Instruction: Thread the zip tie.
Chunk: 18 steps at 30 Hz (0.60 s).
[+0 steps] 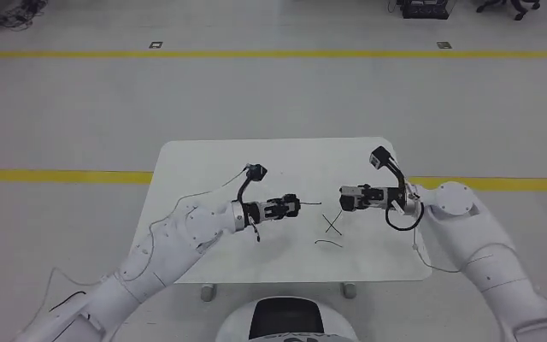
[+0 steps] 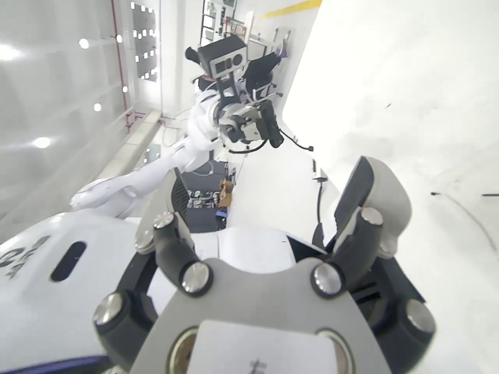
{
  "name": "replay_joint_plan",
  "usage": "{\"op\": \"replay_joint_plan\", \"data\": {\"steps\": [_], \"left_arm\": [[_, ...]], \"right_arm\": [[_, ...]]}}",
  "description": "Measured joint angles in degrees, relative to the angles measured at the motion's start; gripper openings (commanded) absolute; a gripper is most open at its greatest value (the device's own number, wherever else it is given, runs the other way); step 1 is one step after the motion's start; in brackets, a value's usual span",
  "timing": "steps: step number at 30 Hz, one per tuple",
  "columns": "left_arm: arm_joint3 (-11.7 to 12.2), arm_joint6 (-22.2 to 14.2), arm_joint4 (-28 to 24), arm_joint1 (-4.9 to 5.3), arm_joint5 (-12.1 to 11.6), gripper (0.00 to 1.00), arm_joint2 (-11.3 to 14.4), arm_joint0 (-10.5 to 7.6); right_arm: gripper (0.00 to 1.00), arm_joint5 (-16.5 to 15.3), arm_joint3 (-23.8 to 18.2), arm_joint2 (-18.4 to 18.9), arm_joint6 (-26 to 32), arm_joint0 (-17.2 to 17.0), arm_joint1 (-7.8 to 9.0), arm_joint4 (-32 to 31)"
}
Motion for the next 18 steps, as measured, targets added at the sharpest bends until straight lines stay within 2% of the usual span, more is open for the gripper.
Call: {"op": "replay_joint_plan", "data": {"steps": [3, 5, 8, 14, 18], "left_arm": [[1.86, -3.33, -6.47, -0.47, -0.63, 0.0, 0.05, -0.37], [2.91, -3.73, -8.47, -0.8, -0.62, 0.0, 0.11, -0.63], [3.59, -3.36, -8.0, -1.21, -0.59, 0.0, 0.4, -1.24], [3.38, -3.21, -8.05, -1.24, -0.49, 0.0, 0.38, -1.03], [3.47, -5.52, -16.0, -1.58, -0.23, 0.0, -0.13, 0.13]], "right_arm": [[1.0, 0.0, 2.24, 1.35, 6.12, 0.65, -1.14, 1.53], [1.0, 0.0, 2.73, 1.26, 7.91, 1.01, -1.8, 1.07], [1.0, 0.0, 2.65, 1.11, 7.8, 1.04, -1.88, 0.9], [1.0, 0.03, 2.64, 1.11, 7.73, 1.0, -1.86, 0.93], [1.0, 0.23, 3.22, -0.05, 6.73, 0.84, -2.32, 2.45]]}}
